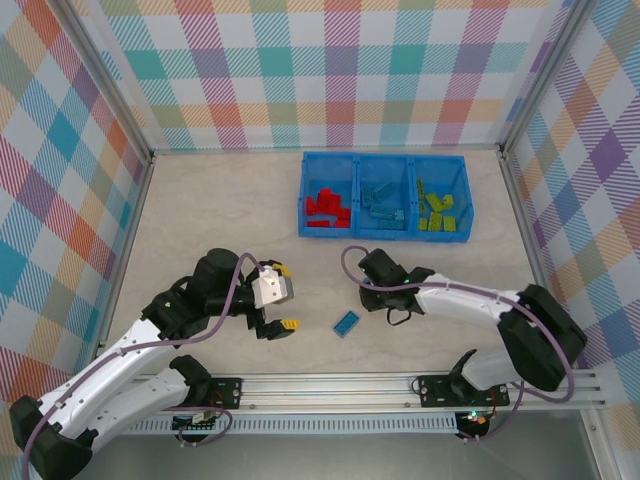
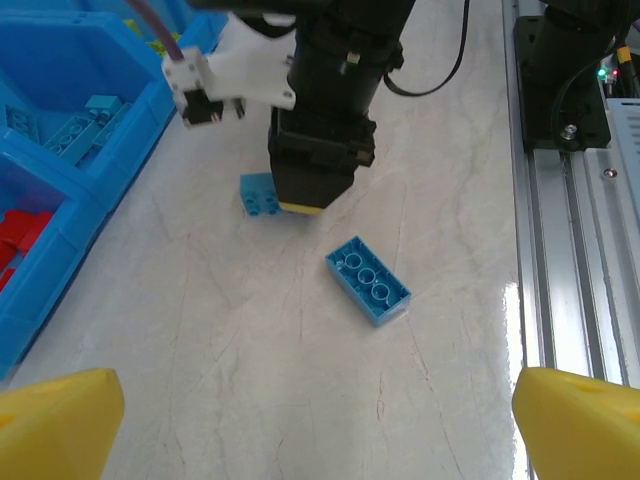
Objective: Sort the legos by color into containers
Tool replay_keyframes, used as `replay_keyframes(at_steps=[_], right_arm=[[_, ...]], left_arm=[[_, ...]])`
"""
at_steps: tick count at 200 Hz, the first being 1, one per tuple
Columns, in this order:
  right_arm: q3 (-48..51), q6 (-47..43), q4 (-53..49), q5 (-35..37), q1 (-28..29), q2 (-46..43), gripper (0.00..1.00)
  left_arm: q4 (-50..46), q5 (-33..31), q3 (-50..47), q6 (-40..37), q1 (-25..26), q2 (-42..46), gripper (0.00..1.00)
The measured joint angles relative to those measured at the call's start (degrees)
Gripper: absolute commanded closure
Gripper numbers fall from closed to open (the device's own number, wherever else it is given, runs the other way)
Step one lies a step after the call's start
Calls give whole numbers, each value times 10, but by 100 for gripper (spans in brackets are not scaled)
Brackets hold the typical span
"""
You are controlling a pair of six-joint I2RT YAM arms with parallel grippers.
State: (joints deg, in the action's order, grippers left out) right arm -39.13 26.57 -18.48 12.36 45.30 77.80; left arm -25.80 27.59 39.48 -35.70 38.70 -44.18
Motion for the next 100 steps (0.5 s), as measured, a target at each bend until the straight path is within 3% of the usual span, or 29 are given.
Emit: replay_keyframes(at_steps=[26,52,77,100], right_arm=[[-29,-17,-13,24,-27,-75,86],[-102,-52,5,33,-114,-77,86],[-187,-83,35,24,-191,7,86],[-267,-105,57,13,-217,121,83]], left_arm=[[0,0,0,-2,0,0,0],[0,-3,0,-2,0,0,0],[0,-18,0,-1,0,0,0],[0,-33,0,-1,0,0,0]])
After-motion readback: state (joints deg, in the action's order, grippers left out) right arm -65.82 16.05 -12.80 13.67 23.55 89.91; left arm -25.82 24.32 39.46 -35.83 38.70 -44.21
